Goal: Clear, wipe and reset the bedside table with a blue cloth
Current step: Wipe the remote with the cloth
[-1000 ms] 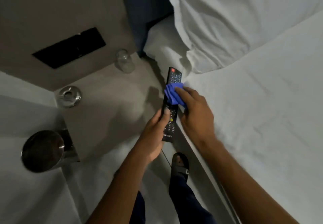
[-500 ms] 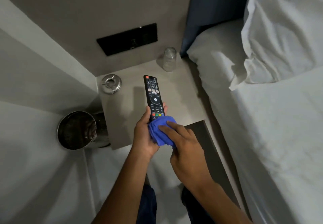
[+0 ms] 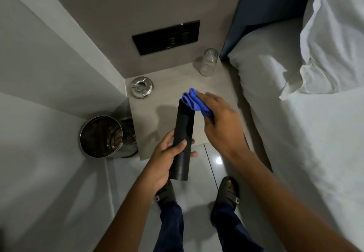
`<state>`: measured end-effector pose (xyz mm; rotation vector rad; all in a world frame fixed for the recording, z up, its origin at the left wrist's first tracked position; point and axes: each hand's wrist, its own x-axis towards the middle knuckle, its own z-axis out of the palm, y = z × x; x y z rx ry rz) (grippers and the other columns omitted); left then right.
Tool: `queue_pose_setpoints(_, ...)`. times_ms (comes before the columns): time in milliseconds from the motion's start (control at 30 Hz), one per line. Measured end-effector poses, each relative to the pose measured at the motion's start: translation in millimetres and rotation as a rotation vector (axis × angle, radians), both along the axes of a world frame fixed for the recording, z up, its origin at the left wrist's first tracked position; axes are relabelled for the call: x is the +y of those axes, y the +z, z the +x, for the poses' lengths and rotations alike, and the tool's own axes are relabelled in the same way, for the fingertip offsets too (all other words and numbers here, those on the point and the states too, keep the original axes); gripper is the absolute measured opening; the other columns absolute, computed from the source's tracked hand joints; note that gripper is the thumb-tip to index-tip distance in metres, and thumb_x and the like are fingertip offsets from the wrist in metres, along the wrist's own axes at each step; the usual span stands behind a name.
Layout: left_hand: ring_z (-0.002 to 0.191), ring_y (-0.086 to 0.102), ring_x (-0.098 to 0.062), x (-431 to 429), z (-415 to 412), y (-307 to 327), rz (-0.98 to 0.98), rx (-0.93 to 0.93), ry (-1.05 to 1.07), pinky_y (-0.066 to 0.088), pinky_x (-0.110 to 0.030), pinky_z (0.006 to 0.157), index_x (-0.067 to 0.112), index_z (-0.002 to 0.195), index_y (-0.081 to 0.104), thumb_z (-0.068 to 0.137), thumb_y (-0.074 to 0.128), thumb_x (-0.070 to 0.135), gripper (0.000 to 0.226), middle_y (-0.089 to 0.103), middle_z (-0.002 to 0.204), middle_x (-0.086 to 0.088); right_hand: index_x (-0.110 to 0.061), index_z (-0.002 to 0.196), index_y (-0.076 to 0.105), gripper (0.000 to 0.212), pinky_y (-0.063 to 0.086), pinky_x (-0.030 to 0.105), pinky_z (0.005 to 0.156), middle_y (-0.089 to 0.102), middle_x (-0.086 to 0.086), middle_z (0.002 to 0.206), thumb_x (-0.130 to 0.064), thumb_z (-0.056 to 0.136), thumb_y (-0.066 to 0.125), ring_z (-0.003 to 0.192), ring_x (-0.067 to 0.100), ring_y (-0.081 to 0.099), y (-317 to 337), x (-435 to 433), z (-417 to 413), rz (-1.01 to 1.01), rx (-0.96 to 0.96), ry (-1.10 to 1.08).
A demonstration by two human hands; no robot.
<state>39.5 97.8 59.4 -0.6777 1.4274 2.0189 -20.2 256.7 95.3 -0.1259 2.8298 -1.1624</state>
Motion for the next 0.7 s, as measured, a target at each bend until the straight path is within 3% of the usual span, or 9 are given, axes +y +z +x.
queue_pose_setpoints(133, 0.122, 0.06, -0.031, -1, 10, -5, 0.193, 0.017, 0.11, 0.041, -0.045, 0.107, 0.03, 0.14, 0.048, 0.1, 0.048, 0.018, 0.042, 0.062, 0.135, -0.009, -0.019, 0.139, 0.05, 0.054, 0.048, 0.046, 0.1, 0.047, 0.008, 0.147, -0.004, 0.087, 0.051, 0.13, 0.03, 0.046, -7, -25, -4, 0.045, -0.047, 0.077)
queue_pose_setpoints(233, 0.127, 0.056, -0.026, -1, 8, -7, 0.269, 0.017, 0.321, 0.044, -0.044, 0.107, 0.026, 0.139, 0.05, 0.102, 0.041, 0.019, 0.039, 0.059, 0.138, -0.009, -0.018, 0.137, 0.053, 0.052, 0.051, 0.046, 0.095, 0.053, 0.007, 0.142, -0.002, 0.087, 0.052, 0.122, 0.028, 0.052, -17, -37, 20, 0.004, -0.099, 0.138)
queue_pose_setpoints(333, 0.1, 0.07, -0.019, 0, 2, -8, 0.321, -0.029, 0.531, 0.059, -0.031, 0.082, 0.02, 0.121, 0.066, 0.103, 0.038, 0.018, 0.034, 0.072, 0.111, -0.008, -0.018, 0.135, 0.054, 0.05, 0.052, 0.041, 0.095, 0.055, 0.005, 0.139, -0.001, 0.088, 0.052, 0.119, 0.025, 0.054, -25, -46, 54, -0.05, -0.173, 0.12)
queue_pose_setpoints(400, 0.091, 0.071, -0.02, -3, -1, -13, 0.31, -0.083, 0.575, 0.06, -0.032, 0.079, 0.019, 0.113, 0.071, 0.103, 0.04, 0.022, 0.033, 0.071, 0.101, -0.011, -0.02, 0.136, 0.054, 0.051, 0.05, 0.037, 0.096, 0.054, 0.003, 0.141, -0.002, 0.088, 0.053, 0.121, 0.023, 0.051, -27, -48, 73, -0.033, -0.205, 0.113)
queue_pose_setpoints(500, 0.102, 0.065, -0.022, -6, -6, -30, 0.095, -0.111, 0.536, 0.054, -0.036, 0.088, 0.022, 0.135, 0.053, 0.098, 0.049, 0.013, 0.038, 0.065, 0.117, -0.01, -0.023, 0.131, 0.058, 0.046, 0.051, 0.031, 0.094, 0.06, -0.002, 0.132, -0.003, 0.089, 0.053, 0.114, 0.018, 0.056, -34, -38, 87, -0.042, -0.26, 0.098)
queue_pose_setpoints(633, 0.107, 0.067, -0.024, 1, -26, -70, -0.427, -0.091, 0.364, 0.054, -0.045, 0.096, 0.02, 0.133, 0.055, 0.084, 0.073, 0.013, 0.053, 0.067, 0.123, -0.009, -0.025, 0.122, 0.064, 0.041, 0.052, 0.019, 0.073, 0.068, -0.004, 0.114, -0.003, 0.09, 0.053, 0.085, 0.008, 0.062, -43, -8, 86, -0.079, -0.377, -0.023)
queue_pose_setpoints(700, 0.105, 0.068, -0.023, 12, -42, -91, -0.644, -0.071, 0.295, 0.054, -0.045, 0.096, 0.016, 0.131, 0.057, 0.082, 0.074, 0.015, 0.052, 0.069, 0.122, -0.009, -0.023, 0.122, 0.065, 0.041, 0.052, 0.021, 0.064, 0.069, -0.004, 0.101, -0.001, 0.09, 0.051, 0.07, 0.008, 0.06, -46, 11, 77, -0.14, -0.423, -0.138)
